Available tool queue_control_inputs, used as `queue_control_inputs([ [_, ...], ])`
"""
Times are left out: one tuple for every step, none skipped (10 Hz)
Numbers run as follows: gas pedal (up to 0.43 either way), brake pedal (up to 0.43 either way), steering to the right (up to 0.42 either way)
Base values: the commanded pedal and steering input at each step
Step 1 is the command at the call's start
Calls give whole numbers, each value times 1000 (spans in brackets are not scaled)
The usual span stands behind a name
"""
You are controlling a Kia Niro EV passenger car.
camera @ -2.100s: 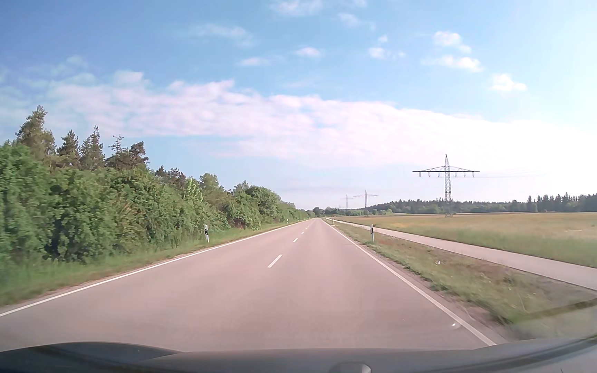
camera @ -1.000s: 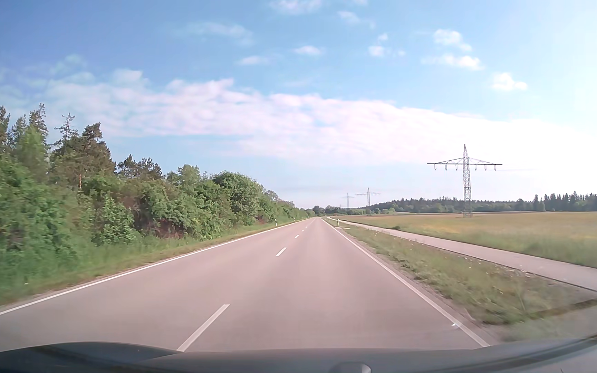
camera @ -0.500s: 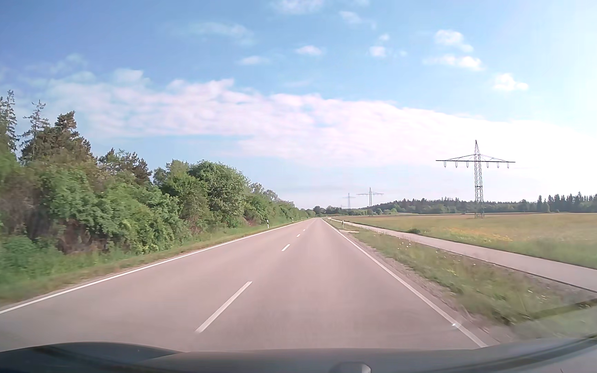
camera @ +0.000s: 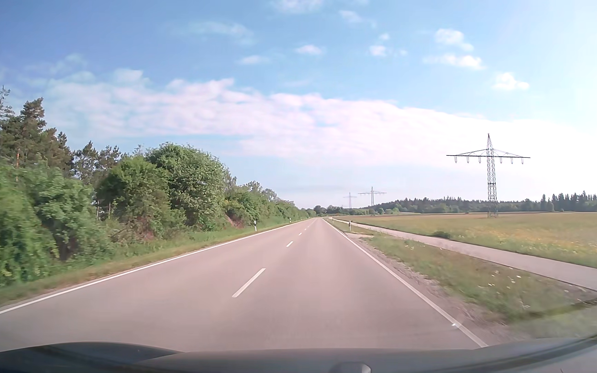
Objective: Follow the waypoints while adhering to traffic rules and regulations
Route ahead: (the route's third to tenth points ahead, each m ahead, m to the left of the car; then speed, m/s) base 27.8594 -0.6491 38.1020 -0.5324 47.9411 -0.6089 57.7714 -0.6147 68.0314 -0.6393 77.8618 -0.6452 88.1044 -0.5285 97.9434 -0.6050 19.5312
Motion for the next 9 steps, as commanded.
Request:
queue_control_inputs([
  [220,0,-3],
  [220,0,-3],
  [220,0,-3],
  [220,0,-3],
  [220,0,-3],
  [220,0,-4],
  [220,0,-3],
  [220,0,-3],
  [220,0,-3],
])
